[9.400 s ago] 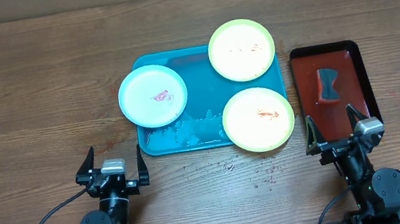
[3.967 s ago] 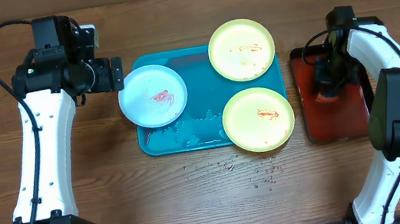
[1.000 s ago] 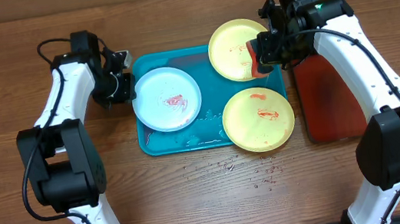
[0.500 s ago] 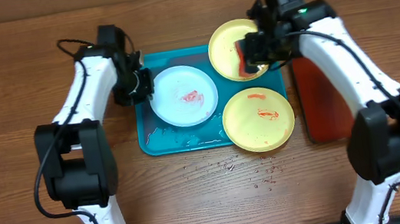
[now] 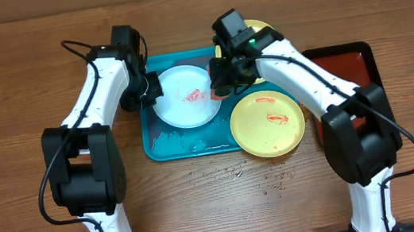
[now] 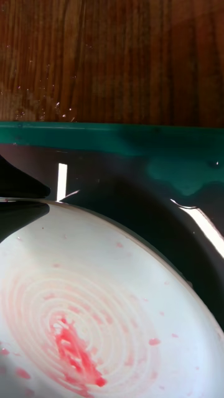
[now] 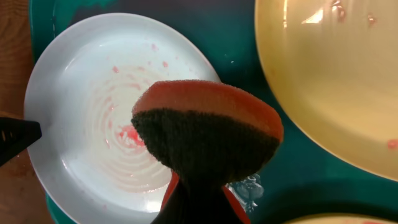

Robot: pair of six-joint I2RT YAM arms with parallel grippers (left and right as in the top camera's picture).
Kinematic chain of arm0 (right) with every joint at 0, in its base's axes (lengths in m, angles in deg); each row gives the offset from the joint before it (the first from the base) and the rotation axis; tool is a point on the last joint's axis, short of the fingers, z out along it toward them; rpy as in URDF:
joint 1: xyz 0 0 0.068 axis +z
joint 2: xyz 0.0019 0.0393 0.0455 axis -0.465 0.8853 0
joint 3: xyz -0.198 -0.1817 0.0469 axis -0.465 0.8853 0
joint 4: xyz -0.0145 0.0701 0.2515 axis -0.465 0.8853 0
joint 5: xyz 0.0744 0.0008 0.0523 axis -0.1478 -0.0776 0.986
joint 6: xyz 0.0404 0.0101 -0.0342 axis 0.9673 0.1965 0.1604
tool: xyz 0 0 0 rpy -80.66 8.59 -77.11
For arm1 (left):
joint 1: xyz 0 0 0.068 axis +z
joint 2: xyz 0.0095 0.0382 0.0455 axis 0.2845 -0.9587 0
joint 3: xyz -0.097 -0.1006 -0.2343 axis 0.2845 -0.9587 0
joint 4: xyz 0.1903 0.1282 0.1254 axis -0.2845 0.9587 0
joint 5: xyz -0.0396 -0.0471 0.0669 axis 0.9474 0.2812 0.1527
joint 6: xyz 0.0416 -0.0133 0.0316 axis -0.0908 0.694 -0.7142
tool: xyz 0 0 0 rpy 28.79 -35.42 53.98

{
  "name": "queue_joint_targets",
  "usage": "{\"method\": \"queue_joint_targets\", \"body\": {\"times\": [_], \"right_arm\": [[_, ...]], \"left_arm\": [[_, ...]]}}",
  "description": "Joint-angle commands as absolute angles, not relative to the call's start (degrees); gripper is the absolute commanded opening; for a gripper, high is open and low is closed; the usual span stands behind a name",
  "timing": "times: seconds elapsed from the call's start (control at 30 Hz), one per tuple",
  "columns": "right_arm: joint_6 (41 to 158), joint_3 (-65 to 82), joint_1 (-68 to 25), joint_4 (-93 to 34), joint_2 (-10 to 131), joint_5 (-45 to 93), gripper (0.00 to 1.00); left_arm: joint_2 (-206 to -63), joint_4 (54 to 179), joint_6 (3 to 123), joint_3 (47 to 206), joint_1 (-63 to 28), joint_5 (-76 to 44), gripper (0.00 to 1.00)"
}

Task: Clean dirty plates on tray and stack at the side
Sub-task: 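Grip the white plate rim with the left gripper, bring sponge over it, then scrub the white plate with the sponge while the left gripper holds it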

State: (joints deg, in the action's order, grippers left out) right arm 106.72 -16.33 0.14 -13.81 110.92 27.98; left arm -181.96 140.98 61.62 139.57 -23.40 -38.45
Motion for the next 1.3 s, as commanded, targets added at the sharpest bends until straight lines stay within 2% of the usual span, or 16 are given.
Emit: {"method": "queue_joint_targets", "body": {"times": [0.0,0.43,0.8,1.1,1.27], "right_arm": [[108.5,-17.4,1.0,-15.8,112.0,26.4,0.04],[108.0,-17.4,1.5,-18.4,117.2,29.0,0.04],[108.2,-17.4,3.1,-18.8,121.1,36.1,0.04],[107.8,-17.4,8.8,-20.3,121.3,44.2,0.04],[106.2,-17.5,9.5,-17.0,121.3,45.6,0.04]], "left_arm": [[-182.3,140.5,61.3,138.9,-23.2,-39.0,0.04],[-182.3,138.9,44.8,136.6,-23.2,-26.8,0.04],[-182.3,139.0,45.2,136.6,-22.1,-25.6,0.04],[-182.3,136.2,44.6,136.6,-22.3,-13.7,0.04],[-182.3,136.1,46.3,136.6,-21.3,-14.3,0.04]]}}
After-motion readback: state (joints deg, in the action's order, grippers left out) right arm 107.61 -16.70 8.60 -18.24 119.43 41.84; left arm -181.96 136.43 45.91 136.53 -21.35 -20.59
